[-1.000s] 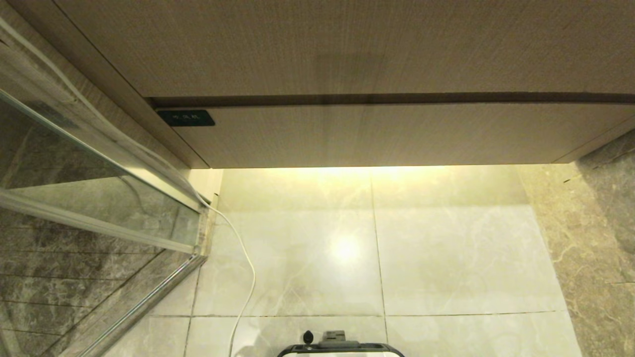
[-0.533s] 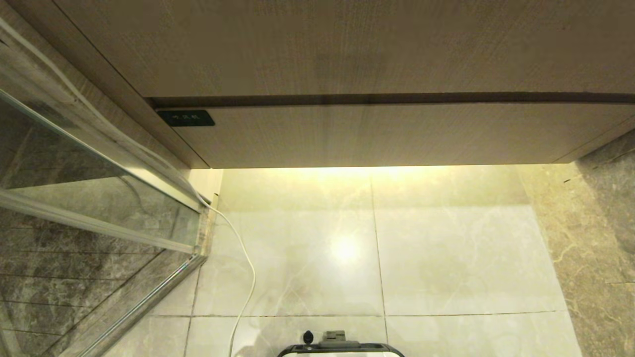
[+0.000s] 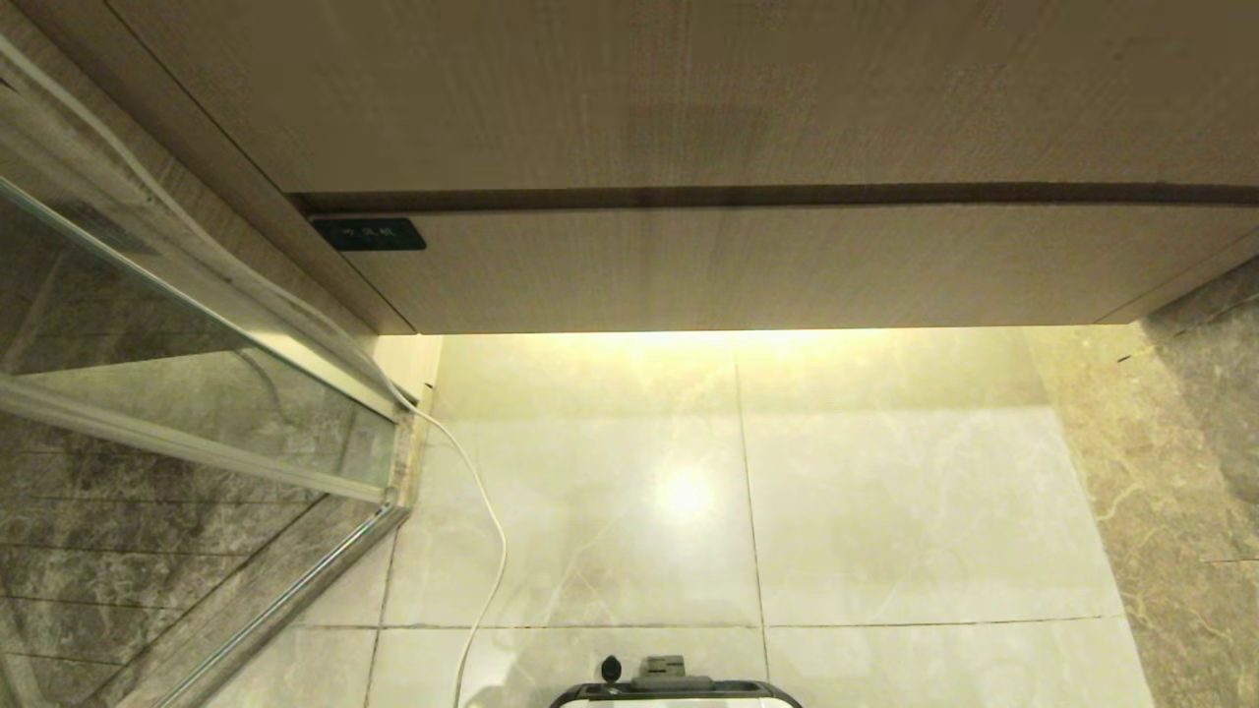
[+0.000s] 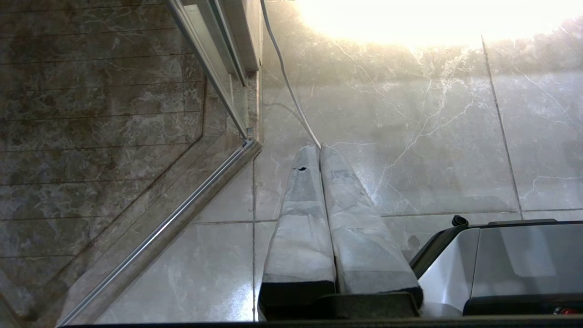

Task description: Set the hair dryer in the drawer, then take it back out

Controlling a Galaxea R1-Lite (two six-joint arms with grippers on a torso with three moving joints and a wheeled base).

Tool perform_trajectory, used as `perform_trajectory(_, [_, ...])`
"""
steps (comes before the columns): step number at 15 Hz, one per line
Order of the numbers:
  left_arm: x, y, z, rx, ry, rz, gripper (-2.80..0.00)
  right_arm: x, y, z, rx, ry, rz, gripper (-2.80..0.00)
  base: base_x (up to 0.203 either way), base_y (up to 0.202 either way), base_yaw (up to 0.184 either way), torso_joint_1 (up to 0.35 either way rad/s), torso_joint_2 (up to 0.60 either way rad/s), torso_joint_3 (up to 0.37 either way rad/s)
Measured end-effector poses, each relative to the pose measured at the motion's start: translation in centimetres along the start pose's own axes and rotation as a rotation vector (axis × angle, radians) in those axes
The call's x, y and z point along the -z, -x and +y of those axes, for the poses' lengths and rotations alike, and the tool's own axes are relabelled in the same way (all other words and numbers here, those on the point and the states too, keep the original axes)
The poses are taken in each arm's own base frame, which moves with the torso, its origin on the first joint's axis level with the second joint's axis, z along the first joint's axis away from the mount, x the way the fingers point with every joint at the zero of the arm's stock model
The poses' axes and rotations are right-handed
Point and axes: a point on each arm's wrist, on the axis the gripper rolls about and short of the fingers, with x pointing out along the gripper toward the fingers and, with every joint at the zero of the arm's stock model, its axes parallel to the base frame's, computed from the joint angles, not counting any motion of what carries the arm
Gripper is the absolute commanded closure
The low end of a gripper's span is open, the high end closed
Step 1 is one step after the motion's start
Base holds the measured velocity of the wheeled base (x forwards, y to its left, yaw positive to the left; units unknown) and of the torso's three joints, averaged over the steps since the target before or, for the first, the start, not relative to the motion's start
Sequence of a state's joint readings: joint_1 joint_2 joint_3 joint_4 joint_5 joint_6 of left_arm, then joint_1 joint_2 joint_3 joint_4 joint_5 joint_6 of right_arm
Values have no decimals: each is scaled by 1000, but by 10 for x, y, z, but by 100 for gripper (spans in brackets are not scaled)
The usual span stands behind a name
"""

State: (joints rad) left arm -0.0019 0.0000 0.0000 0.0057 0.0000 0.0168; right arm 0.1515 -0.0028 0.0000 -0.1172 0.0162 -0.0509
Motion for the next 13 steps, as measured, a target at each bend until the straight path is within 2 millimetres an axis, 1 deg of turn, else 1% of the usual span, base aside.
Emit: perform_trajectory(13, [0, 0, 0, 0, 0, 0, 0, 0, 0, 0, 4, -25, 1, 0, 0, 0, 0, 0, 0, 0])
